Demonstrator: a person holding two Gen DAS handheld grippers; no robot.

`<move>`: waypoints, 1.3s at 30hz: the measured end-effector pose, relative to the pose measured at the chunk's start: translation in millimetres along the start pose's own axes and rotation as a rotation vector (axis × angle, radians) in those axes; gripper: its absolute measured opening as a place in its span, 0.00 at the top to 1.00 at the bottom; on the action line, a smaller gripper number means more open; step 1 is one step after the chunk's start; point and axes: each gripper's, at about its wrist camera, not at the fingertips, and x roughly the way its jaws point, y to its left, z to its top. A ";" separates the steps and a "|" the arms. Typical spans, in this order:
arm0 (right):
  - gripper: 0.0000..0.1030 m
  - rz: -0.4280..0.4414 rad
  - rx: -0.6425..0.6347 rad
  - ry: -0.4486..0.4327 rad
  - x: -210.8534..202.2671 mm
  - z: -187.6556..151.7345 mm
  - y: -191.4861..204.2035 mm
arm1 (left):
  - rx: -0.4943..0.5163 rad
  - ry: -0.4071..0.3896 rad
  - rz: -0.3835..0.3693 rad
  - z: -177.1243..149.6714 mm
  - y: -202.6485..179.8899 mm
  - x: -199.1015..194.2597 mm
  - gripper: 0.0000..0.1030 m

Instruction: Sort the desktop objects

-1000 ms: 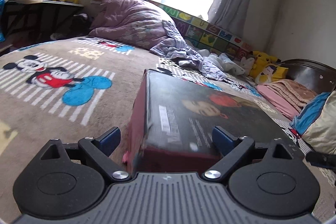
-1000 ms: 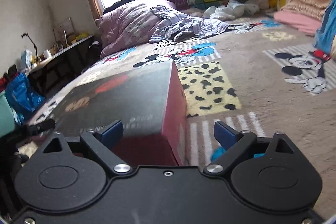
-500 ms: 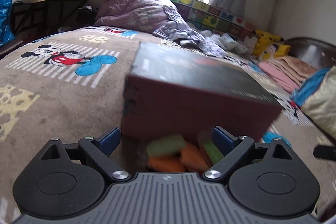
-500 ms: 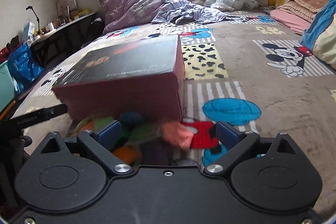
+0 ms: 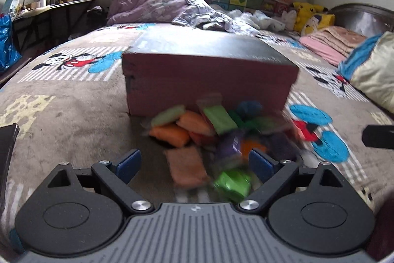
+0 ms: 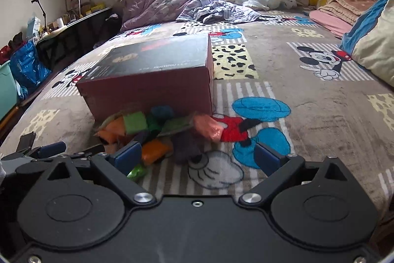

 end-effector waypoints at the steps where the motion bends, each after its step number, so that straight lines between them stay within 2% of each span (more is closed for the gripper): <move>1: 0.05 -0.001 0.001 0.003 -2.4 -1.9 0.3 | 0.012 0.008 -0.004 -2.0 -4.1 -2.6 0.08; 7: 0.05 -0.009 -0.021 0.014 -18.8 -13.6 4.5 | 0.098 0.011 -0.019 -11.1 -30.4 -29.5 0.08; 13: 0.05 -0.016 -0.039 0.002 -42.6 -20.8 5.7 | 0.112 0.010 -0.047 -11.4 -42.3 -58.8 0.08; 20: 0.05 -0.036 -0.085 -0.036 -67.7 -24.7 10.9 | 0.128 -0.035 -0.006 -2.6 -48.1 -97.9 0.08; 29: 0.05 -0.014 -0.094 -0.063 -88.3 -24.3 12.6 | 0.126 -0.099 0.003 11.3 -52.3 -138.1 0.08; 39: 0.05 0.014 -0.089 -0.084 -105.5 -24.9 13.4 | 0.155 -0.133 0.026 14.0 -58.0 -161.1 0.08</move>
